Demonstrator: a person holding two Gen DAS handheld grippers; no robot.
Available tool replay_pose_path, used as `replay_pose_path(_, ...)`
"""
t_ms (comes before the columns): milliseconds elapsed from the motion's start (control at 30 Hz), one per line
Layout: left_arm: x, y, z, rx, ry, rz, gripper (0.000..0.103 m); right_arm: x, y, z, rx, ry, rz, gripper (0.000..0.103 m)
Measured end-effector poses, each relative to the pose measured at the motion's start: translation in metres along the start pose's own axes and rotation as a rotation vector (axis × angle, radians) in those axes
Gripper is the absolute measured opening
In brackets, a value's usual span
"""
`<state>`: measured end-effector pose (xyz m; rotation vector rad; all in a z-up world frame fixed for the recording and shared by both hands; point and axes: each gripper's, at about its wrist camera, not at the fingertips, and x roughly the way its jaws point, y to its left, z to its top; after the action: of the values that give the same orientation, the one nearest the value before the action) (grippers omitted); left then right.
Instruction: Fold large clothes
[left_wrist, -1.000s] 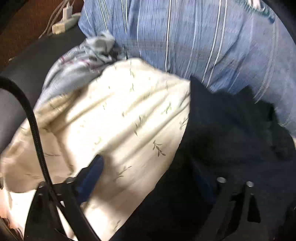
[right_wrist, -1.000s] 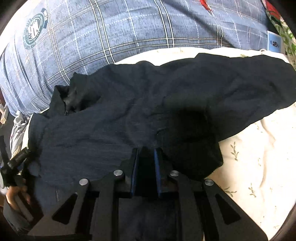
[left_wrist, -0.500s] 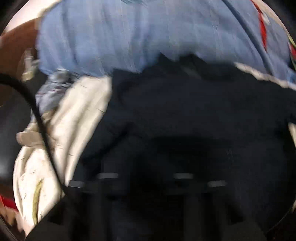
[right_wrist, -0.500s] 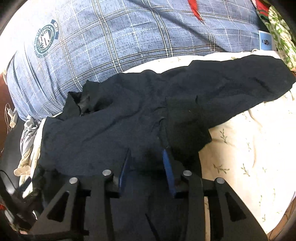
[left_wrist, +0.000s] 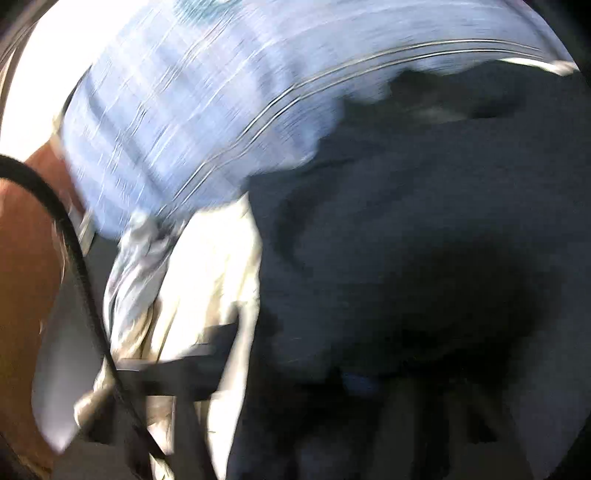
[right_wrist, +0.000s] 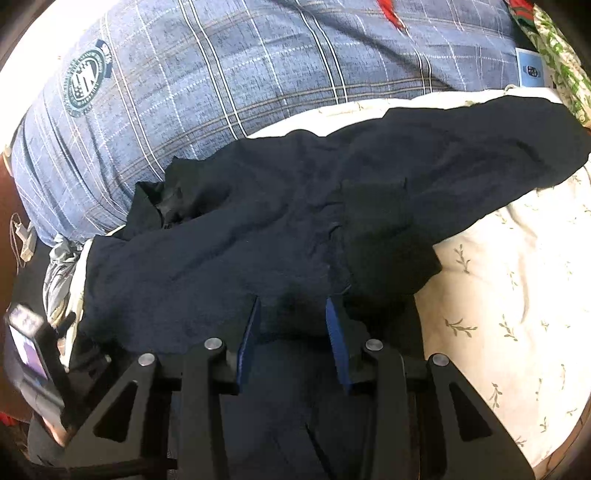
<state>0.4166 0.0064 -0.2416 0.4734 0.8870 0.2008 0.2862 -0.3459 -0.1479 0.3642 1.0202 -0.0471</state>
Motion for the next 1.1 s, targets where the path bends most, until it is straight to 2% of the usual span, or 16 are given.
replay_pose_path(100,0.014,0.042,-0.008,-0.237,0.034,-0.061,0.012,0.0,0.003,0.002,-0.002,0.003,0.007,0.038)
replay_pose_path(200,0.003,0.057,-0.015,-0.312,-0.025,-0.058,0.014,-0.001,0.009,0.004,-0.027,-0.002,0.005,0.038)
replay_pose_path(233,-0.002,0.061,-0.017,-0.328,-0.044,-0.035,0.021,0.0,0.011,0.004,-0.035,-0.001,0.01,0.038)
replay_pose_path(267,-0.002,0.066,-0.02,-0.375,-0.044,-0.029,0.036,0.002,0.013,0.004,-0.041,0.001,0.016,0.038)
replay_pose_path(333,0.013,0.082,-0.035,-0.5,0.048,-0.088,0.058,0.008,0.017,0.004,-0.049,0.013,0.02,0.038)
replay_pose_path(400,0.025,0.1,-0.053,-0.622,0.072,-0.178,0.068,0.019,0.016,0.004,-0.047,0.038,0.023,0.038)
replay_pose_path(500,0.017,0.101,-0.048,-0.556,0.075,-0.162,0.067,0.035,0.011,0.004,-0.056,0.067,-0.004,0.035)
replay_pose_path(567,-0.001,0.102,-0.045,-0.551,0.038,-0.136,0.066,0.032,0.008,0.006,-0.05,0.061,-0.015,0.025)
replay_pose_path(633,-0.033,0.102,-0.042,-0.529,-0.005,-0.092,0.066,0.019,0.0,0.009,-0.008,0.031,-0.007,0.023)
replay_pose_path(700,-0.068,0.093,-0.041,-0.483,-0.048,-0.098,0.076,-0.001,-0.012,0.013,0.02,-0.027,0.009,0.023)
replay_pose_path(733,-0.085,0.088,-0.04,-0.455,-0.083,-0.096,0.091,-0.011,-0.019,0.015,0.035,-0.058,0.007,0.023)
replay_pose_path(767,-0.097,0.083,-0.036,-0.422,-0.116,-0.081,0.103,-0.022,-0.032,0.019,0.066,-0.095,0.002,0.031)
replay_pose_path(800,-0.104,0.076,-0.03,-0.396,-0.139,-0.059,0.103,-0.032,-0.048,0.023,0.105,-0.132,-0.002,0.039)
replay_pose_path(867,-0.118,0.065,-0.022,-0.356,-0.144,-0.026,0.102,-0.05,-0.088,0.033,0.203,-0.202,-0.03,0.088)
replay_pose_path(1033,-0.134,0.045,-0.015,-0.387,-0.077,-0.122,0.102,-0.078,-0.2,0.066,0.437,-0.3,-0.074,0.09)
replay_pose_path(1100,-0.143,0.034,-0.017,-0.421,-0.077,-0.215,0.102,-0.084,-0.238,0.079,0.481,-0.33,-0.118,0.09)
